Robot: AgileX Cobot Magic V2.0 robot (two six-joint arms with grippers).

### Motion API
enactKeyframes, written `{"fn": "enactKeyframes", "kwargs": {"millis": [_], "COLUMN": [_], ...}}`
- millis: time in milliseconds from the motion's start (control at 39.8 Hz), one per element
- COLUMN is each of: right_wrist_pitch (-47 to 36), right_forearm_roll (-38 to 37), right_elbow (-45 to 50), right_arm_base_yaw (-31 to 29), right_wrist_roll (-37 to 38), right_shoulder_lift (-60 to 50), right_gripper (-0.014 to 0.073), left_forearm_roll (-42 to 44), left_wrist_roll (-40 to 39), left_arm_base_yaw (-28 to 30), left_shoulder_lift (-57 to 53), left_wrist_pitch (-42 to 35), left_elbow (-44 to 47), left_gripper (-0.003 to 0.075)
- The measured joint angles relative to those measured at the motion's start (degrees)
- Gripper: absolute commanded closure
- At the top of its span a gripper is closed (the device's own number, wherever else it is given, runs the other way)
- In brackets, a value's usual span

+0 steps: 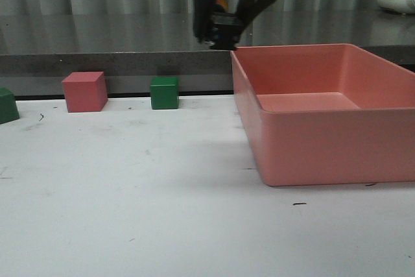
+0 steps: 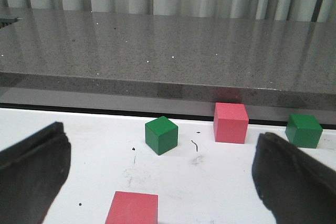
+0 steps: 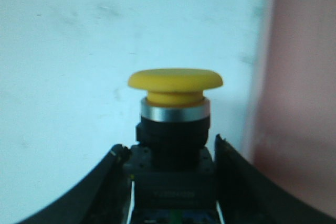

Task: Place and stand button with both arms
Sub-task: 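Lift the button out of the bin and carry it toward the left gripper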

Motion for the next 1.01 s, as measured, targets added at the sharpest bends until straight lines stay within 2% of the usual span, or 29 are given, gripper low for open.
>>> {"fn": "enactKeyframes", "kwargs": {"millis": [277, 403, 805, 1006], "right_wrist_pitch": [3.6, 4.27, 4.11, 2.99], "right_forearm_roll": [2.64, 3.23, 3.12, 3.12], "right_elbow": [-11.13, -13.28, -13.49, -13.95], "right_arm_base_yaw": [7.2, 8.8, 8.62, 8.62], "right_wrist_roll": [0.0, 1.85, 6.86, 7.55], "right_shoulder_lift": [10.87, 15.53, 26.2, 27.74], "right_gripper": [0.0359, 0.0359, 0.0359, 0.0359], "left_forearm_roll": [0.0, 0.0, 0.0, 0.0], "left_wrist_roll": [0.0, 0.0, 0.0, 0.0], "left_arm_base_yaw": [0.0, 0.0, 0.0, 0.0], "left_shoulder_lift": [0.0, 0.0, 0.0, 0.0], "left_wrist_pitch": [0.0, 0.0, 0.0, 0.0], "left_elbow": [0.0, 0.0, 0.0, 0.0], "left_gripper": [0.0048, 0.0048, 0.0048, 0.0048]}}
